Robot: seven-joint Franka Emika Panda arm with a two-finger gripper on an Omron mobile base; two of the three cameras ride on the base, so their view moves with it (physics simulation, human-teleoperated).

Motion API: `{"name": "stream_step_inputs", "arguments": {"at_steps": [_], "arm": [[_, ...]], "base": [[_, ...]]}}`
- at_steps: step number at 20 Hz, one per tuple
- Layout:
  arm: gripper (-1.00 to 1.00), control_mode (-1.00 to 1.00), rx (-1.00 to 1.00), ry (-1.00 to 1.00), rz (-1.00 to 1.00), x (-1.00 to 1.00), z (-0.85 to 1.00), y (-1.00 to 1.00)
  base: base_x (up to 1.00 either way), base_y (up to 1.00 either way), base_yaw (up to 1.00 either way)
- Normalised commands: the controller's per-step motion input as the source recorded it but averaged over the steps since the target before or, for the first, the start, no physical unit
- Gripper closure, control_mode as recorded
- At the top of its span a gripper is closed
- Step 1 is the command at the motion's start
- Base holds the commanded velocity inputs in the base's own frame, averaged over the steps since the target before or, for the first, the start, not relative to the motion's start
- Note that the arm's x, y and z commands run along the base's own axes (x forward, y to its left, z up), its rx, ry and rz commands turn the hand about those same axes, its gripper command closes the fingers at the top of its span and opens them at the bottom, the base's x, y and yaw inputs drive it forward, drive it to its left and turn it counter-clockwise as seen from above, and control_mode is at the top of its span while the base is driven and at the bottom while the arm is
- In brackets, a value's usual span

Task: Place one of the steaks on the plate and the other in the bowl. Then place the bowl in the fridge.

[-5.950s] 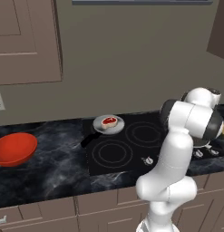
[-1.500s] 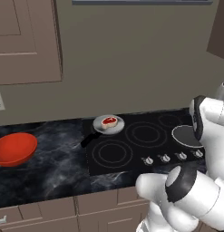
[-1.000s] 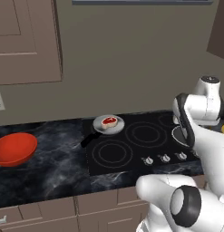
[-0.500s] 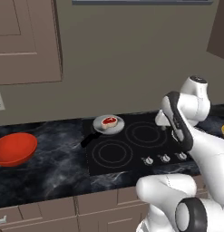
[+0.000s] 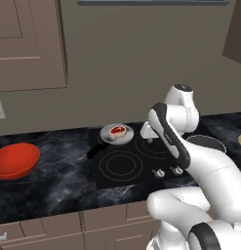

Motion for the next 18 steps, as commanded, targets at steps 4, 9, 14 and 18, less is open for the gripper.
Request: {"name": "stream_step_inputs", "arguments": {"at_steps": [4,9,14,18], "arm": [[-1.00,-1.00,0.00,0.01,0.07,0.59,0.00,0.65],[-1.00,-1.00,0.00,0.02,0.00,0.86,-0.03,0.37],[-1.00,-1.00,0.00,-0.02,-0.01,0.73,-0.11,0.20],[-1.00,-1.00,0.00,-0.01,-0.13,0.42,-0.31,0.01]], "base": [[0.00,0.00,0.00],[0.00,0.00,0.00],[0.00,0.00,0.00],[0.00,0.00,0.00]]}}
